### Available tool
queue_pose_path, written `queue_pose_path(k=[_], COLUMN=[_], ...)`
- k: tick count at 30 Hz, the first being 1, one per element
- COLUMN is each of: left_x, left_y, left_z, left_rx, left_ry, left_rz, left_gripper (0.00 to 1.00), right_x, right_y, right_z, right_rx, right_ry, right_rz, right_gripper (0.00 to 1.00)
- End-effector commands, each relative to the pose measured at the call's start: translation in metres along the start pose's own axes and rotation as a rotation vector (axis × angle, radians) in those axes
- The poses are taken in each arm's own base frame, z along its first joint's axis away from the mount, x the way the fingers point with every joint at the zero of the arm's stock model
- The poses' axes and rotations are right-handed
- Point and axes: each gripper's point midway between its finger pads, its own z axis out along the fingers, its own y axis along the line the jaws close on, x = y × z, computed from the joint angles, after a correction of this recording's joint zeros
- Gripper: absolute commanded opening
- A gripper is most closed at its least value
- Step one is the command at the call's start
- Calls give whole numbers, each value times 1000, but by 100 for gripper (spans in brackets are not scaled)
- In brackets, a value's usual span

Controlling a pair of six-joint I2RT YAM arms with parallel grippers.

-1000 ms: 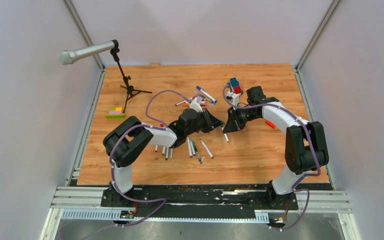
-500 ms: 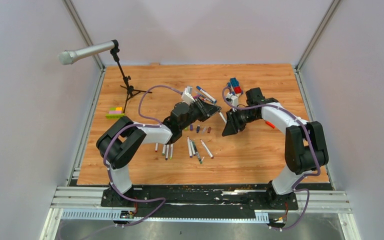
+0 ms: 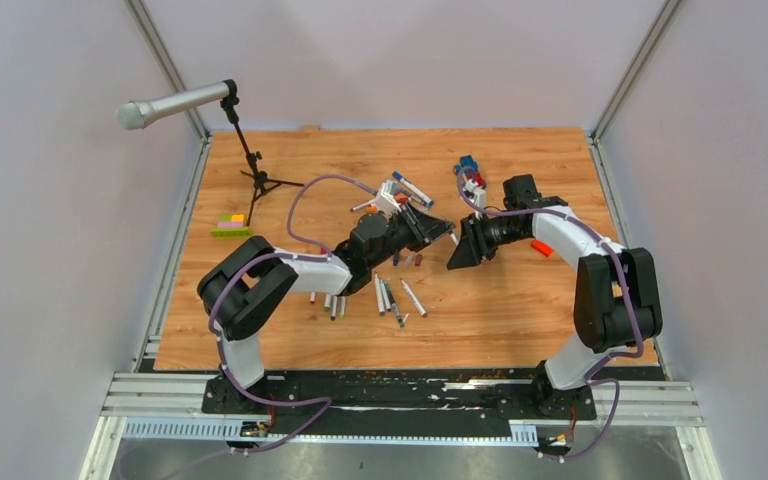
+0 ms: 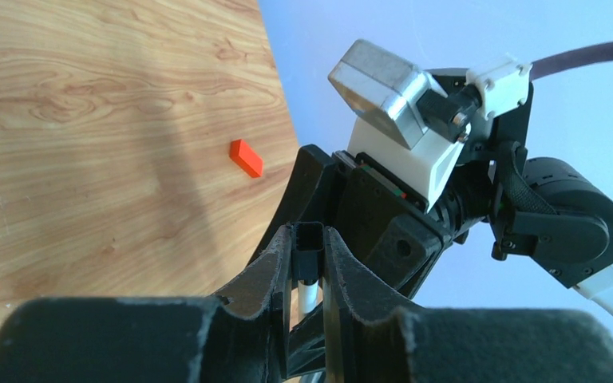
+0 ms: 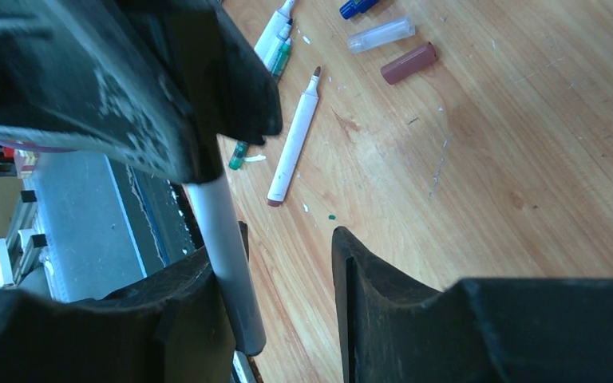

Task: Open the pen caps
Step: Open the pen cap from the pen.

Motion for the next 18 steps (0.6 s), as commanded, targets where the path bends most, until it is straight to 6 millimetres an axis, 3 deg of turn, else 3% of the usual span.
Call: queue_pose_path(k=[1, 9, 11, 14, 18], left_x=[20, 23, 23, 22, 11], left_y=[-4, 7, 9, 11, 14], left_z=[0, -1, -1, -1, -5], left_rx=[28, -11, -18, -24, -50], left_ry=[35, 32, 29, 21, -22], left_rz=[0, 10, 11, 14, 19], left_gripper=[0, 0, 0, 0, 0], right_x=[-14, -17, -16, -14, -13], right_y=[10, 14, 14, 13, 17], right_z=[-6, -6, -5, -4, -3], right_rx=[-36, -59, -62, -65, -95], right_ry=[-57, -69, -68, -64, -65], right_rz=[-33, -34, -28, -19, -12], right_gripper=[42, 37, 28, 1, 0])
